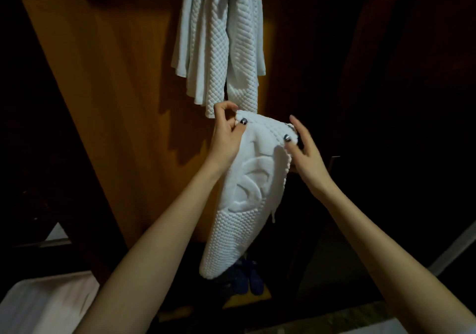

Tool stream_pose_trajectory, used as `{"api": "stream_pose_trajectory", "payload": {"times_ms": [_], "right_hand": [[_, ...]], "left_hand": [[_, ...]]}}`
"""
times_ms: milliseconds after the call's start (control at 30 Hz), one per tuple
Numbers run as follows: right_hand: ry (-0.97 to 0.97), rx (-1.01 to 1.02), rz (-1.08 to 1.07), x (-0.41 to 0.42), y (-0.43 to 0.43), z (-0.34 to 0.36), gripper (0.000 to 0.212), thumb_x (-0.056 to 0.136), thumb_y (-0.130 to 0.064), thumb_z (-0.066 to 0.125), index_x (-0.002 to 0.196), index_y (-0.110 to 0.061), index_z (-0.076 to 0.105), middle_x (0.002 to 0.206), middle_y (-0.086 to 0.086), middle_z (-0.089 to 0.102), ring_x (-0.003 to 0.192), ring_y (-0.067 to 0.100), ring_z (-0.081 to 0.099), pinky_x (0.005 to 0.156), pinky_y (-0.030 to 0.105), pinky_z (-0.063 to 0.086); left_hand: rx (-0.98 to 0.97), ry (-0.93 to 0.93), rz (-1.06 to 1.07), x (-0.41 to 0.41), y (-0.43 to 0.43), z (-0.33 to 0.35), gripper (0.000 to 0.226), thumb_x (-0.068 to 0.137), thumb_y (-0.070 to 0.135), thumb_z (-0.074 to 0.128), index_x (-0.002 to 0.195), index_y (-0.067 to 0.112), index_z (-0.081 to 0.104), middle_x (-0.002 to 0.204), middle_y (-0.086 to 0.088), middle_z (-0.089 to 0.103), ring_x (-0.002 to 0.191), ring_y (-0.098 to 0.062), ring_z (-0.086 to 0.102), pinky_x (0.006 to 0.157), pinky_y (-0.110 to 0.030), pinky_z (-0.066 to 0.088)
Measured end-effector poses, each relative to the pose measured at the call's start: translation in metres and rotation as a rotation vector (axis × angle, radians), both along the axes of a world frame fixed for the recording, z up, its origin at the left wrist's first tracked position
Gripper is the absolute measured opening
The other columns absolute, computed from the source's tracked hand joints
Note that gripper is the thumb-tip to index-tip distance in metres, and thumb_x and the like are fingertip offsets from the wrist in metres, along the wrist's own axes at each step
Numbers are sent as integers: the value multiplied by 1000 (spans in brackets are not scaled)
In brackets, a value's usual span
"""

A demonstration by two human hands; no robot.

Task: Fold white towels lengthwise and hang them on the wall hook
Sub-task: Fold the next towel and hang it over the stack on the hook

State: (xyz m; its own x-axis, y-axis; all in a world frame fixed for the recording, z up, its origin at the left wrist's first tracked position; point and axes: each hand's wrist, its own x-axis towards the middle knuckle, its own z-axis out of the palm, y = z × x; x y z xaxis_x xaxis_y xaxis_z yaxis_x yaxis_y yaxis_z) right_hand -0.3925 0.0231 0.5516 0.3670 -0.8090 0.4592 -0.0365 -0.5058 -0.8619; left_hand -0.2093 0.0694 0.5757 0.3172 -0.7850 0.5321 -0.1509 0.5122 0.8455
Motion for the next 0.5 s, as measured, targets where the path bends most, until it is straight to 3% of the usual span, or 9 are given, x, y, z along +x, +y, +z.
{"api": "stream_pose_trajectory", "payload": {"times_ms": [67, 167, 233, 300, 367, 433, 500], "right_hand": [[49, -9, 100, 3, 7, -4, 59, 93, -28, 63, 139, -50, 34, 132, -40, 40, 125, -14, 41, 102, 18, 44], [-19, 126, 194, 12, 8, 2, 62, 93, -28, 63, 139, -57, 33, 140, -21, 44, 126, 2, 49, 98, 25, 49], [-109, 190, 202, 17, 4, 7, 63, 95, -23, 59, 145, -48, 31, 120, -13, 61, 97, 7, 64, 78, 23, 55], [-178, 250, 221, 20, -2, 11, 65, 95, -19, 58, 147, -44, 30, 92, -12, 68, 62, 6, 60, 55, 20, 50], [-189, 372, 267, 26, -5, 15, 71, 92, -18, 61, 147, -46, 28, 104, 3, 69, 69, 12, 64, 59, 26, 54], [-158, 486, 279, 31, -6, 15, 76, 88, -14, 62, 147, -47, 27, 123, 18, 63, 90, 24, 61, 78, 37, 53], [-108, 450, 203, 36, -4, 11, 77, 86, -9, 62, 148, -42, 30, 108, 20, 64, 89, 27, 55, 80, 40, 48]], "left_hand": [[22, -15, -15, 5, -6, 2, 33, 95, -6, 46, 113, 19, 34, 109, -30, 49, 72, -14, 54, 65, -27, 46], [76, 17, -89, 13, -10, 7, 35, 95, -8, 44, 112, 22, 35, 97, -19, 58, 69, -15, 58, 61, -27, 49], [77, -5, -80, 23, -10, 11, 37, 95, -8, 42, 110, 25, 37, 100, -20, 55, 69, -17, 56, 59, -29, 47], [60, -76, -52, 35, -10, 12, 38, 95, -7, 42, 110, 28, 39, 89, -17, 51, 64, -22, 45, 57, -33, 39], [56, -177, -16, 40, -10, 12, 37, 96, -3, 42, 114, 30, 40, 90, -18, 49, 67, -23, 44, 60, -34, 39], [45, -292, 37, 37, -11, 7, 39, 95, -1, 43, 124, 25, 42, 112, -15, 51, 88, -16, 54, 78, -29, 48], [78, -383, 170, 33, -10, -5, 44, 94, 2, 47, 132, 25, 45, 125, 1, 45, 111, -15, 52, 99, -31, 46]]}}
